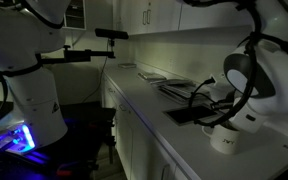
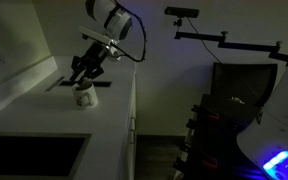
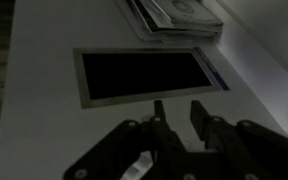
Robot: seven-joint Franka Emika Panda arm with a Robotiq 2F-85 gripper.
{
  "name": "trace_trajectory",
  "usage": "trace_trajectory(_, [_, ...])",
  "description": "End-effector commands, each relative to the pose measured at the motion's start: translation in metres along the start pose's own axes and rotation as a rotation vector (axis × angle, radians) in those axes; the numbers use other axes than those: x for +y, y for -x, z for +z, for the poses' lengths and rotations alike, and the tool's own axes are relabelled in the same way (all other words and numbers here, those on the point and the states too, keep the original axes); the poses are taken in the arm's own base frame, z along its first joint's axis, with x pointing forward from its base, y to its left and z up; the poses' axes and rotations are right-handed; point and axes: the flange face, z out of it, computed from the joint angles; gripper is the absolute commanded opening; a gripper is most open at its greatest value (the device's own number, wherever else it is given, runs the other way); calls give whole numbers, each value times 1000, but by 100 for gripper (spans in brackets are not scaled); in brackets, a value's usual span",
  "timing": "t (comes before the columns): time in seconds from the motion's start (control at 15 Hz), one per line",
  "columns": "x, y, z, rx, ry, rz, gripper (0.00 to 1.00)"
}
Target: Put the pen in the cup
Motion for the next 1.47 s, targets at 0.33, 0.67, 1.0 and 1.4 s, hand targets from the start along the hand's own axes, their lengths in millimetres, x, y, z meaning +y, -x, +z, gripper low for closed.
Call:
trace_trajectory(0.33, [-24, 64, 13, 332, 147, -98, 100])
trace_trajectory(0.67, [-20, 107, 26, 593, 212, -139, 100])
trace_trajectory(1.0, [-5, 124, 19, 869, 265, -125, 100])
trace_trajectory(1.4, [5, 127, 12, 1095, 376, -20, 100])
